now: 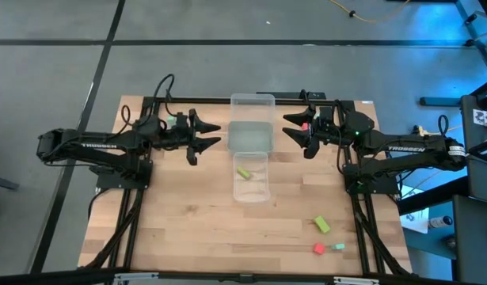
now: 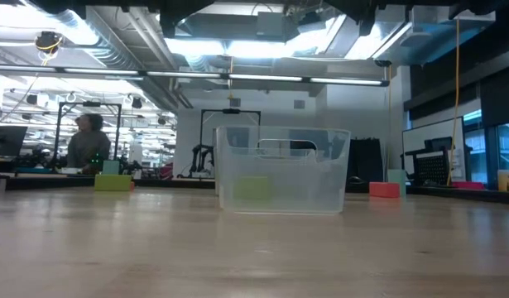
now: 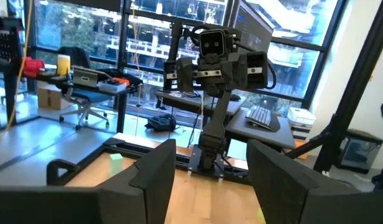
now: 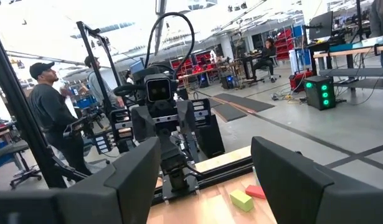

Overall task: Sort & place blocks by color
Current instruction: Put the top green block into the bottom transparent bin

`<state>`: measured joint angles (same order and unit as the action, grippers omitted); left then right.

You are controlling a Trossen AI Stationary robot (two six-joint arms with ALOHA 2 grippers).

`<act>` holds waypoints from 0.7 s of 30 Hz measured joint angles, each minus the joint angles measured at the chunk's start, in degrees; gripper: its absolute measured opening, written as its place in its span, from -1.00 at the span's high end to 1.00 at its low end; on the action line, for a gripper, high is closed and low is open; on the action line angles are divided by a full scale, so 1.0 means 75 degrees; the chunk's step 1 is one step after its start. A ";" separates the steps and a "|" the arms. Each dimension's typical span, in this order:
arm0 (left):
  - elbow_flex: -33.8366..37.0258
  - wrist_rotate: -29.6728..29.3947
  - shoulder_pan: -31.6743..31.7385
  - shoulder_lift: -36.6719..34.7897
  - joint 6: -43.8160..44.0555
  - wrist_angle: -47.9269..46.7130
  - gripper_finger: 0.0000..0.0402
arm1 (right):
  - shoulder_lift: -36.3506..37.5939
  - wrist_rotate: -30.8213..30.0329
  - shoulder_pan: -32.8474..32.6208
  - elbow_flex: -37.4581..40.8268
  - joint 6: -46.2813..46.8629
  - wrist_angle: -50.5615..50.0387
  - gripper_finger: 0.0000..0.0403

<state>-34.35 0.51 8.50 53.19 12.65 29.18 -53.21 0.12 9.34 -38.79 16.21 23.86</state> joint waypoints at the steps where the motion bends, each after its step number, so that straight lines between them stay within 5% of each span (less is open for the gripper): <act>1: 0.0000 -0.0041 0.0025 0.0000 0.0179 -0.0029 0.06 | 0.0000 0.0000 0.0000 0.0000 0.0000 0.0000 -0.27; 5: -0.0339 -0.0625 0.0421 0.0004 0.0881 -0.1448 0.06 | 0.0000 0.0000 0.0000 0.0000 0.0000 -0.0003 -0.27; 14: -0.2584 -0.0987 0.2692 0.1196 0.0067 -0.8917 0.06 | 0.0000 -0.0006 0.0000 0.0000 0.0000 -0.0015 -0.27; 21: -0.2300 -0.0430 0.3921 0.2582 -0.1271 -1.0813 -0.09 | 0.0000 -0.0006 0.0000 0.0000 0.0166 -0.0022 -0.27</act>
<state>-51.60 -2.72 37.91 72.55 3.12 -51.92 -53.21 0.08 9.34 -38.79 17.45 23.70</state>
